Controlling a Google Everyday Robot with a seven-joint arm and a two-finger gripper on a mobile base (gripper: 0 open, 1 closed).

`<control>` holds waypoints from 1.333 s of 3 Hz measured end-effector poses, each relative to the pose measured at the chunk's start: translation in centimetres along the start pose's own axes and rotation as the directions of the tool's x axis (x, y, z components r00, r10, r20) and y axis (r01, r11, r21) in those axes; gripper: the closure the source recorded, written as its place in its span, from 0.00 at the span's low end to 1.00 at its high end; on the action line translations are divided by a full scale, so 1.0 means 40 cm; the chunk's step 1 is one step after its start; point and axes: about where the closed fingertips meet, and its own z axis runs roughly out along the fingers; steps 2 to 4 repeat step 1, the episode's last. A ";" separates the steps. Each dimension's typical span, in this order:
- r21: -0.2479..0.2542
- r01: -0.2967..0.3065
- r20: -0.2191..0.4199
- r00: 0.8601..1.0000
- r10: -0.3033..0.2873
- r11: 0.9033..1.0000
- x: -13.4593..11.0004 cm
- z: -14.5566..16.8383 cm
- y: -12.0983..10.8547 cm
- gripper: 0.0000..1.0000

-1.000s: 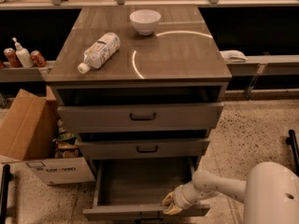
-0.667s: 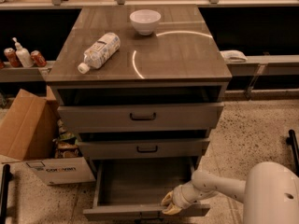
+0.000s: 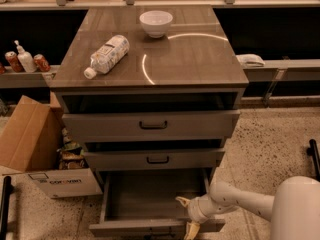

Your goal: Open bottom drawer

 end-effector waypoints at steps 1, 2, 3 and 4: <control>0.082 0.028 -0.043 0.999 -0.024 0.996 -0.021 -0.110 0.004 0.00; 0.082 0.028 -0.043 0.999 -0.024 0.996 -0.021 -0.110 0.004 0.00; 0.082 0.028 -0.043 0.999 -0.024 0.996 -0.021 -0.110 0.004 0.00; 0.082 0.028 -0.043 0.999 -0.024 0.996 -0.021 -0.110 0.004 0.00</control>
Offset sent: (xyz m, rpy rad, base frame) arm 0.0000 0.0000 0.0000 0.0000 0.0000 0.0000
